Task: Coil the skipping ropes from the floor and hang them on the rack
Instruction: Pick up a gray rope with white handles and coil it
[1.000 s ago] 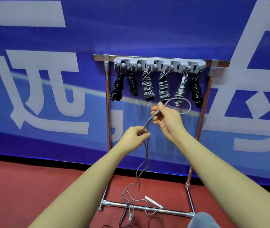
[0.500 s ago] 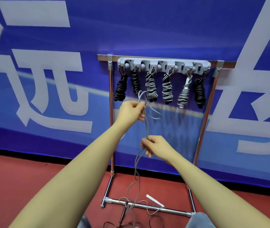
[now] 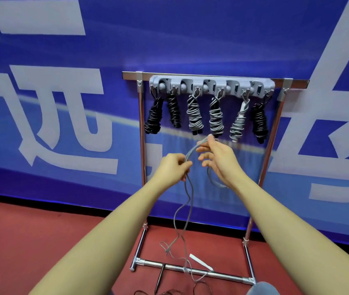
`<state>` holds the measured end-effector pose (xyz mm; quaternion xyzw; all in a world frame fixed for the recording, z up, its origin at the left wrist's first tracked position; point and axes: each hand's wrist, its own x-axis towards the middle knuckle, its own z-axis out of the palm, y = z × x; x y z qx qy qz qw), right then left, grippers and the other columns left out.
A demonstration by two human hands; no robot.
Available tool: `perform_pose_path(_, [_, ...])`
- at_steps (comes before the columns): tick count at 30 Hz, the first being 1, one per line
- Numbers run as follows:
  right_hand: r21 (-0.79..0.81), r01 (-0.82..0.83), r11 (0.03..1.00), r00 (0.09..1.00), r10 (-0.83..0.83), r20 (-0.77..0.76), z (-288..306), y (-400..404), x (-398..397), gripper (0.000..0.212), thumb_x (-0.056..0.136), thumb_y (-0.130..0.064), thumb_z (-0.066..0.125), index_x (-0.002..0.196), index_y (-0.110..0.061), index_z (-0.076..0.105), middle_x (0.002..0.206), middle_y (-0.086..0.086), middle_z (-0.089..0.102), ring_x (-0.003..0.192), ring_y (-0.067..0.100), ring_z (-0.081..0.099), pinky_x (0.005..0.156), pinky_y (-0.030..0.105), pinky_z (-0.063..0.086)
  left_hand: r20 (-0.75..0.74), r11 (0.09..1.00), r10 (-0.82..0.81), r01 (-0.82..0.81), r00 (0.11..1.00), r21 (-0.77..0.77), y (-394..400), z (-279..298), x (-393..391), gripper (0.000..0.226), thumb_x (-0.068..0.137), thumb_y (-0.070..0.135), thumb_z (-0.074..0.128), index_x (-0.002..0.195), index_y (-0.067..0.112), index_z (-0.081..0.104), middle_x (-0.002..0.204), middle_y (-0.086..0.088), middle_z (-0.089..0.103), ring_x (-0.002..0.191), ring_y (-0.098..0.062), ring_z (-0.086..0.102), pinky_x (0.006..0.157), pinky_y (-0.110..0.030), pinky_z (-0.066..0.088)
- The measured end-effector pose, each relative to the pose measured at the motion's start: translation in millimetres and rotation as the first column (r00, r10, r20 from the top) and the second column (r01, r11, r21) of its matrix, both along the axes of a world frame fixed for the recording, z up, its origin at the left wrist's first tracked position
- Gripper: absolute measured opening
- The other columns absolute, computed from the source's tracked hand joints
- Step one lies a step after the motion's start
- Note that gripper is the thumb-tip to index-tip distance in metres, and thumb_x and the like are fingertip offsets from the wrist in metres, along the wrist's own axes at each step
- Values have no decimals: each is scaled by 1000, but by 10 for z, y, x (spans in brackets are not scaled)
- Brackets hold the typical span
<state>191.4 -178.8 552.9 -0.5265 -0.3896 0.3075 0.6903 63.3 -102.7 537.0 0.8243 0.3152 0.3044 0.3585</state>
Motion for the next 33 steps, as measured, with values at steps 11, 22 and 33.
perform_pose_path(11, [-319,49,947,863,121,491,-371,94,-65,14,94,-14,56,89,-6,66,72,5,61,55,11,55,51,19,46,311,990,-13,56,950,-127,44,700,193,28,93,11,56,67,2,52,59,-9,54,42,-5,50,50,-22,53])
perform_pose_path(22, [-23,48,999,994,-46,103,-16,220,-65,27,99,-11,47,76,-5,61,68,9,59,43,4,53,45,15,46,-134,945,-209,166,969,-282,26,-68,-147,26,90,20,59,114,11,59,83,1,57,59,-9,47,53,-19,38])
perform_pose_path(33, [-325,-52,944,970,126,210,-216,9,152,10,93,-14,57,96,-11,66,92,3,63,58,10,48,47,20,38,102,983,-24,42,994,-177,169,1,156,28,94,18,56,66,12,57,57,-5,56,43,-12,55,49,-26,48])
